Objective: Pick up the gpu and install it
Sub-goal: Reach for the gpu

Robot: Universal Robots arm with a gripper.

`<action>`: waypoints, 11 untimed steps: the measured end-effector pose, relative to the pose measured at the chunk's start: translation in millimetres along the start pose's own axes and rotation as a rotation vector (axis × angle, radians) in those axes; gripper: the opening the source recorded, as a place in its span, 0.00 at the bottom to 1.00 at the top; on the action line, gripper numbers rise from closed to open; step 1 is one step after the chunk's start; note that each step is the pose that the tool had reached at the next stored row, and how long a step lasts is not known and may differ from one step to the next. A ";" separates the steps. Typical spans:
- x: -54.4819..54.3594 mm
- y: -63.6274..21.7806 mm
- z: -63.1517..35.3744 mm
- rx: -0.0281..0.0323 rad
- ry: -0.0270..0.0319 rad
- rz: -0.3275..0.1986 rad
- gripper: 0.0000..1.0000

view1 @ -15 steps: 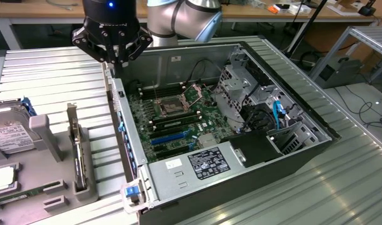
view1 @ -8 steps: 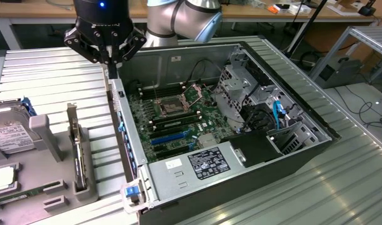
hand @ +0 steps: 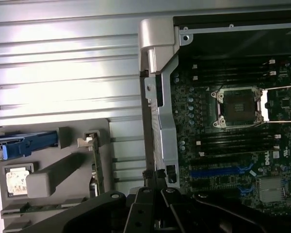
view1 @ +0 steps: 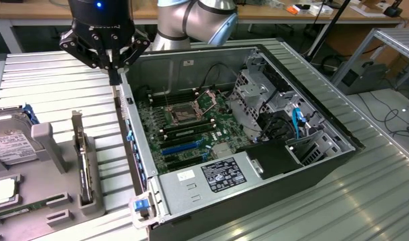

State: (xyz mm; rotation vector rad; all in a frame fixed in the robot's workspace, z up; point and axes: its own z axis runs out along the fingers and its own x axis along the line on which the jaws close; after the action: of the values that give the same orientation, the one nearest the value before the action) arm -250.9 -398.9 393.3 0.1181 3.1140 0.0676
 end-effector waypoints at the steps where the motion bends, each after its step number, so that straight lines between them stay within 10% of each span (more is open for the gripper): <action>1: 1.9 -0.1 0.0 0.0000 0.0000 0.000 0.11; 11: 20.5 -1.5 -0.5 -0.0001 -0.0001 0.000 0.11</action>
State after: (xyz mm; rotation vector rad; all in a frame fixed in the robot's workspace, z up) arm -271.4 -398.9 393.3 0.1182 3.1139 0.0677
